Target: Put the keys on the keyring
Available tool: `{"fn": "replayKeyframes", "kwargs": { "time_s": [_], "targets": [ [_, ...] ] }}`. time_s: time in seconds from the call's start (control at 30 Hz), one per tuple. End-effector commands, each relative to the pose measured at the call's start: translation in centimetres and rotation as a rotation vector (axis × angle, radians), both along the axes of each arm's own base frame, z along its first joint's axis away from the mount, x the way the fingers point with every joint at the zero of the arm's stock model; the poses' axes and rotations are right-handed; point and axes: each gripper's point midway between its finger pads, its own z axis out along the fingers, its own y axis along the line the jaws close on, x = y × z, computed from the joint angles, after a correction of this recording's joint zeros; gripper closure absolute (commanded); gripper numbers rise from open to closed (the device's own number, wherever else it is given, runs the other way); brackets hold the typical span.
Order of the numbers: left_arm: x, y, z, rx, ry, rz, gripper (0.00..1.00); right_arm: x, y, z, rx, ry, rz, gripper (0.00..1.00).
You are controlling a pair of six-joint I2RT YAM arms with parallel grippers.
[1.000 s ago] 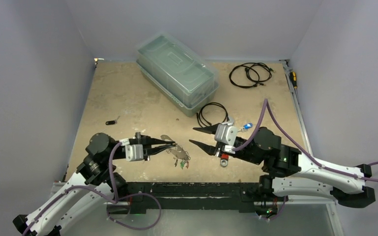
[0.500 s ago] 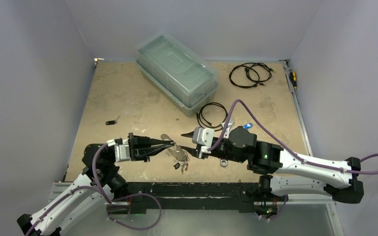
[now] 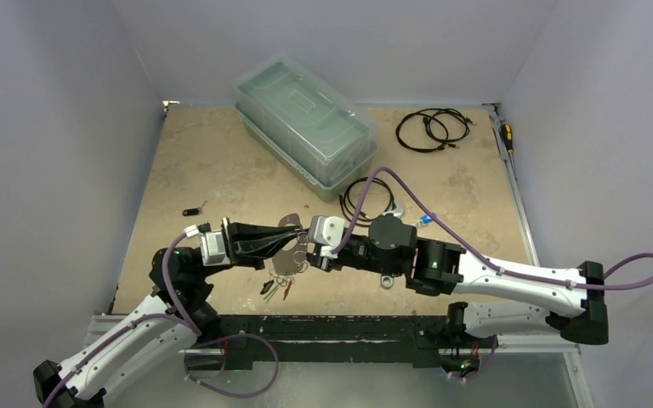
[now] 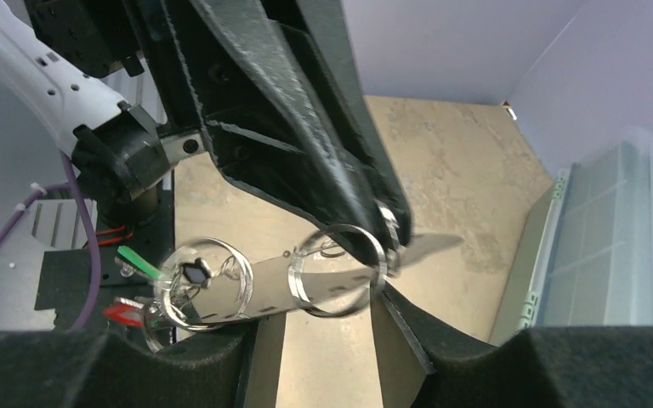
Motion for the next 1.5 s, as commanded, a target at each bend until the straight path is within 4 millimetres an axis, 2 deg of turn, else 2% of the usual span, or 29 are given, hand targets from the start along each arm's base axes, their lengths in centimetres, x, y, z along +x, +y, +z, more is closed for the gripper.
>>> {"fn": "replayKeyframes", "kwargs": {
  "time_s": [0.0, 0.1, 0.23, 0.37, 0.5, 0.53, 0.6, 0.7, 0.8, 0.87, 1.0, 1.13, 1.3, 1.47],
  "targets": [
    [1.1, 0.4, 0.8, -0.099, 0.036, 0.042, 1.00, 0.4, 0.8, 2.4, 0.089, -0.007, -0.022, 0.56],
    [1.9, 0.3, 0.1, -0.093, 0.052, 0.067, 1.00, 0.7, 0.4, 3.0, 0.113, -0.011, -0.046, 0.56],
    [2.5, 0.4, -0.1, -0.088, 0.080, 0.093, 1.00, 1.6, -1.4, 4.6, 0.168, -0.037, -0.124, 0.53],
    [2.6, 1.5, 0.8, -0.095, 0.072, 0.154, 1.00, 2.1, -3.8, 5.5, 0.220, -0.042, -0.187, 0.42],
    [2.8, 2.3, 1.1, -0.101, 0.075, 0.195, 1.00, 0.9, -5.2, 4.4, 0.244, -0.014, -0.152, 0.35],
    [2.7, 2.4, 1.1, -0.101, 0.076, 0.194, 1.00, 0.7, -5.5, 4.1, 0.263, 0.013, -0.146, 0.28],
    [2.6, 2.3, 1.2, -0.101, 0.076, 0.184, 1.00, 0.0, -5.7, 3.8, 0.282, 0.032, -0.114, 0.24],
    [2.4, 2.2, 1.3, -0.106, 0.074, 0.171, 1.00, -0.6, -6.1, 4.3, 0.327, 0.033, -0.086, 0.16],
    [2.2, 2.2, 1.4, -0.111, 0.069, 0.164, 1.00, -0.4, -6.5, 5.3, 0.377, 0.015, -0.101, 0.02],
    [2.2, 2.1, 1.4, -0.108, 0.064, 0.159, 1.00, 0.1, -6.4, 5.8, 0.394, -0.001, -0.123, 0.01],
    [2.1, 2.0, 1.3, -0.102, 0.062, 0.152, 1.00, 1.5, -5.6, 6.2, 0.386, -0.032, -0.186, 0.01],
    [2.0, 2.0, 1.3, -0.108, 0.067, 0.144, 1.00, 1.4, -3.3, 5.3, 0.334, -0.039, -0.142, 0.04],
    [1.9, 2.0, 1.3, -0.116, 0.070, 0.138, 1.00, 1.4, -2.2, 4.8, 0.323, -0.041, -0.124, 0.24],
    [1.8, 2.1, 1.4, -0.128, 0.072, 0.136, 1.00, 1.4, -1.6, 5.2, 0.336, -0.036, -0.113, 0.51]
  ]
}}
